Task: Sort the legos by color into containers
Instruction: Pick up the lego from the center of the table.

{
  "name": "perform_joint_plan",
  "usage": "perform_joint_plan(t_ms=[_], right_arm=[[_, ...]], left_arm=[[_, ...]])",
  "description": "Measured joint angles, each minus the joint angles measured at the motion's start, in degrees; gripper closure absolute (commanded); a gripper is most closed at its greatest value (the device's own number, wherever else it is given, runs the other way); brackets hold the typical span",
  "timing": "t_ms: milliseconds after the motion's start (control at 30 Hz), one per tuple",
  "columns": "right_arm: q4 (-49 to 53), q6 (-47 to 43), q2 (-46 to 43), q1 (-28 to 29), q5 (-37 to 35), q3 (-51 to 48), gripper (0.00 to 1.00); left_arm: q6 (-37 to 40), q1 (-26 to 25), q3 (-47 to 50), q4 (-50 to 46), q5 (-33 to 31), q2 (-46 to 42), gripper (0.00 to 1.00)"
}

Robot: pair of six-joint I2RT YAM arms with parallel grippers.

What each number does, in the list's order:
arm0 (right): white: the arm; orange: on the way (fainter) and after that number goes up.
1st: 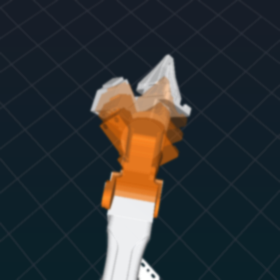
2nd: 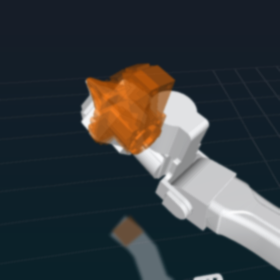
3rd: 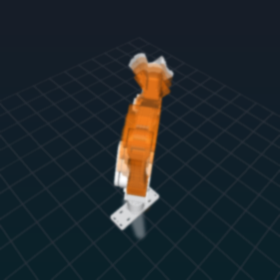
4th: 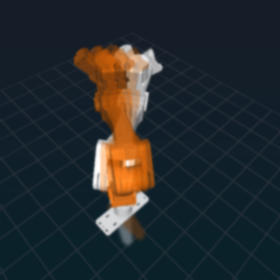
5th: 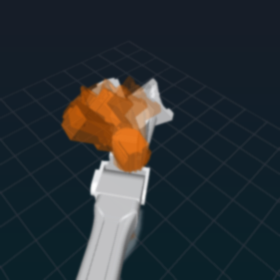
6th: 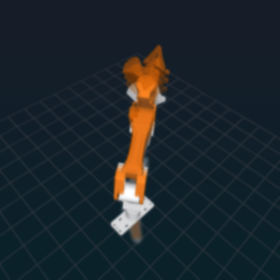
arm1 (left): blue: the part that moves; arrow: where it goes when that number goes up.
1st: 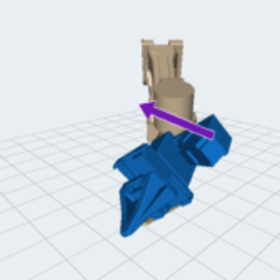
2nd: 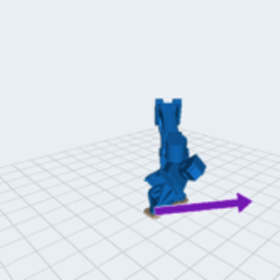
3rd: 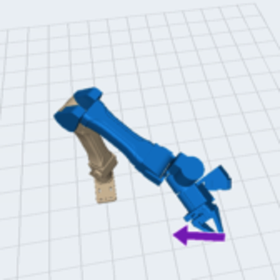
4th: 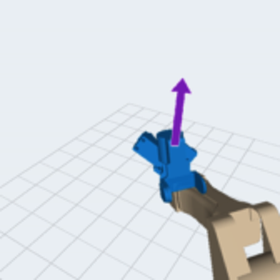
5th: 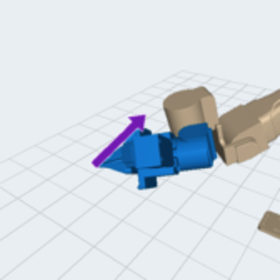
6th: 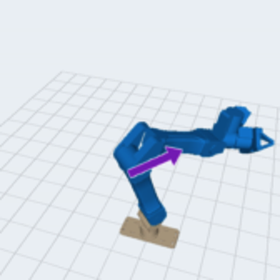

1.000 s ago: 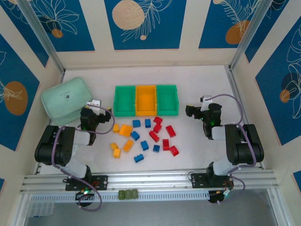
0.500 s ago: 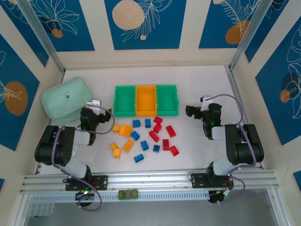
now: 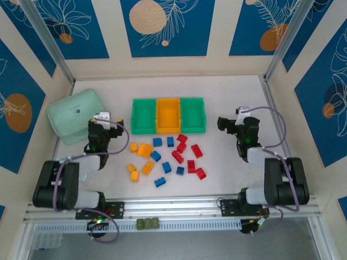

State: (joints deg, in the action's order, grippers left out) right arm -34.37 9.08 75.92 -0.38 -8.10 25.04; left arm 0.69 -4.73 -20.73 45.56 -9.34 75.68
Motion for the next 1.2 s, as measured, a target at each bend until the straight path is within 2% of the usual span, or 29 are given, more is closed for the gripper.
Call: perform_joint_plan(t_ms=[167, 267, 467, 667, 867, 1200], right_arm=[[7.5, 7.5, -8.6, -1.4, -1.4, 0.6, 0.01], [14.2, 13.9, -12.0, -2.8, -1.2, 2.3, 0.01], [25.5, 21.3, -13.3, -3.6, 1.5, 5.9, 0.01], [35.5, 23.6, -14.0, -1.4, 4.2, 8.7, 0.01], [42.8, 23.7, -12.9, 5.3, 6.2, 15.0, 0.01], [51.8, 21.8, -6.0, 22.1, 7.5, 22.7, 0.01]], left_arm=[[-4.4, 0.0, -1.1, -9.0, -1.5, -8.7, 0.01], [-10.0, 0.0, -2.5, -15.3, -1.9, -12.3, 0.01], [-20.7, 0.5, -4.0, -26.3, -3.0, -17.4, 0.01], [-29.0, 0.5, -6.9, -38.9, 2.0, -21.7, 0.01], [-33.3, -0.9, -11.2, -52.9, 5.9, -23.4, 0.01], [-37.4, -8.3, -13.7, -72.5, 8.3, -26.7, 0.01]])
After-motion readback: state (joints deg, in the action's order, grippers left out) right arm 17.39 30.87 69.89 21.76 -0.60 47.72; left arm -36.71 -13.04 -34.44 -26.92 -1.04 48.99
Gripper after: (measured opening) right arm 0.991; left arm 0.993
